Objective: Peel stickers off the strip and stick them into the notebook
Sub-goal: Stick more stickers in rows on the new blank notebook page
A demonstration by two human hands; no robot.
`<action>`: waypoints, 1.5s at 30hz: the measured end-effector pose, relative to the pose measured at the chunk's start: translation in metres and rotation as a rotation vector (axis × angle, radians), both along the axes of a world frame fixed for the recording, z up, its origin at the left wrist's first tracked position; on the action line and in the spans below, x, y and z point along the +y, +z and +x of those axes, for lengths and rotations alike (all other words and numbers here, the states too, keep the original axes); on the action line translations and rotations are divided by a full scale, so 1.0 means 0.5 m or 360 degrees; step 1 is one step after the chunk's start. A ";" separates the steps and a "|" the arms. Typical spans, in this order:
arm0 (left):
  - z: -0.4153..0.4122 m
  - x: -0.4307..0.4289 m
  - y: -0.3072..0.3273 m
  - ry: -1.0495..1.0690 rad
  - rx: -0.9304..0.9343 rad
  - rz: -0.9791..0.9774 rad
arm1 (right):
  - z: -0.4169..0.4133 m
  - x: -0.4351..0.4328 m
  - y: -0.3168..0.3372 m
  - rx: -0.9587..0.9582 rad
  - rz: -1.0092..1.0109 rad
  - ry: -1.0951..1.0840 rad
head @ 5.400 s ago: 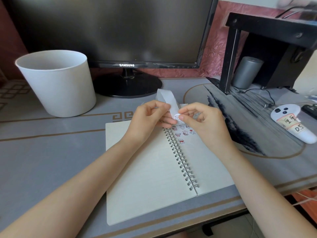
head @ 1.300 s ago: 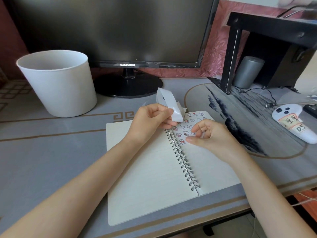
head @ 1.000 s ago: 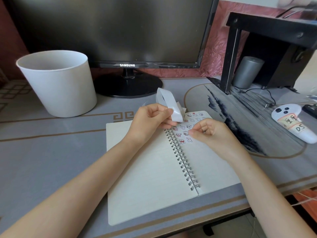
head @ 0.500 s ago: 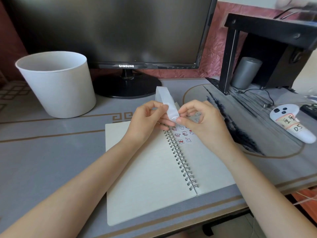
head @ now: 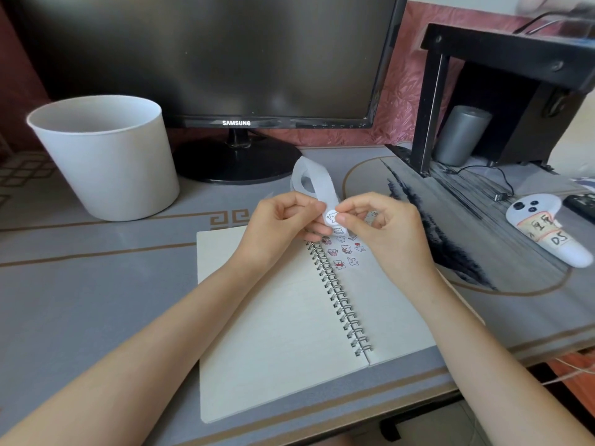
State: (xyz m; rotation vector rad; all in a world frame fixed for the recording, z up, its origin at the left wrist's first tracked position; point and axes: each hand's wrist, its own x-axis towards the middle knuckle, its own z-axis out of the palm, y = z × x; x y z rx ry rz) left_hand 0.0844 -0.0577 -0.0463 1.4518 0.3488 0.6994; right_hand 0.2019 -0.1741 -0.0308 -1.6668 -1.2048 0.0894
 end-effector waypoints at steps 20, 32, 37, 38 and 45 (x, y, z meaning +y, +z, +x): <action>0.003 -0.001 -0.003 0.0024 0.0079 0.0025 | 0.002 0.001 -0.008 -0.0213 -0.0065 -0.0084; 0.002 0.001 -0.001 0.0083 0.0074 -0.0004 | -0.001 -0.023 0.013 0.0001 -0.0039 0.0092; 0.002 0.003 -0.004 0.0096 0.0100 0.0010 | 0.023 -0.049 0.027 0.0637 -0.0295 0.0014; 0.002 0.003 -0.004 0.0096 0.0103 0.0010 | 0.028 -0.057 0.022 0.0694 -0.0376 -0.0001; 0.003 0.003 -0.004 0.0091 0.0102 0.0004 | 0.044 -0.064 -0.005 0.0664 -0.0557 -0.0116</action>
